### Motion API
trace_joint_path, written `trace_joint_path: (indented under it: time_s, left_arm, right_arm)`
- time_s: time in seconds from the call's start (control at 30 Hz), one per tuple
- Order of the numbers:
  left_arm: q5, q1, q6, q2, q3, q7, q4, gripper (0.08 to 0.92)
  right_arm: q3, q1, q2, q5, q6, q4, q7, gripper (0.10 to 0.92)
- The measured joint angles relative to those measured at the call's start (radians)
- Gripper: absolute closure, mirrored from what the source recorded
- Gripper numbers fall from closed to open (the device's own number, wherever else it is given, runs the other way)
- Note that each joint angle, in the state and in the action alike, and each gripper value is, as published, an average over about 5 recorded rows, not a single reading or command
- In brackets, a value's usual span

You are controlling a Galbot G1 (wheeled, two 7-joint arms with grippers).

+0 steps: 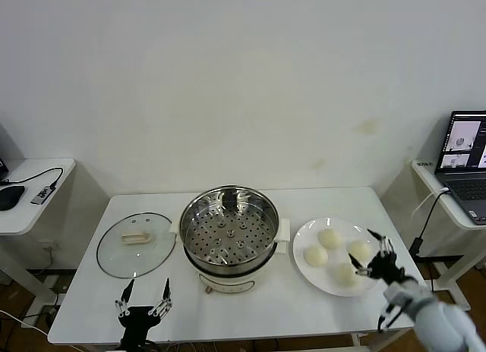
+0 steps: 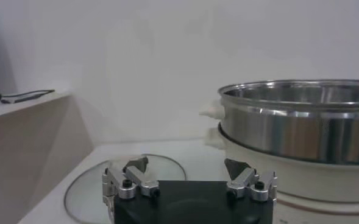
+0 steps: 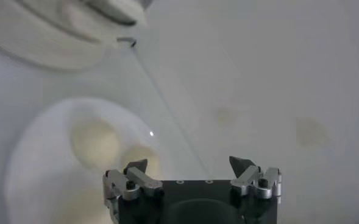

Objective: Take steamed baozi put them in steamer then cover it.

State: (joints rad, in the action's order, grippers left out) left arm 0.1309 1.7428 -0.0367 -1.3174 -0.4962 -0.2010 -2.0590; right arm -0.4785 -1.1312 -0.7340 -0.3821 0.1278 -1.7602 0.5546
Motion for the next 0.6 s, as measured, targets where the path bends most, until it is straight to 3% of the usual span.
trace_joint_path:
  time_s: [0.27, 0.6]
  left_arm:
    - [-0.006, -0.021, 0.003, 0.002, -0.007, 0.001, 0.004, 0.177]
    - [-0.004, -0.035, 0.003, 0.002, -0.03, -0.008, 0.01, 0.177]
  right_arm:
    - [0.327, 0.381, 0.092, 0.038, 0.029, 0.166, 0.236, 0.203]
    - [0.705, 0.757, 0.061, 0.027, -0.002, 0.378, 0.44, 0.203]
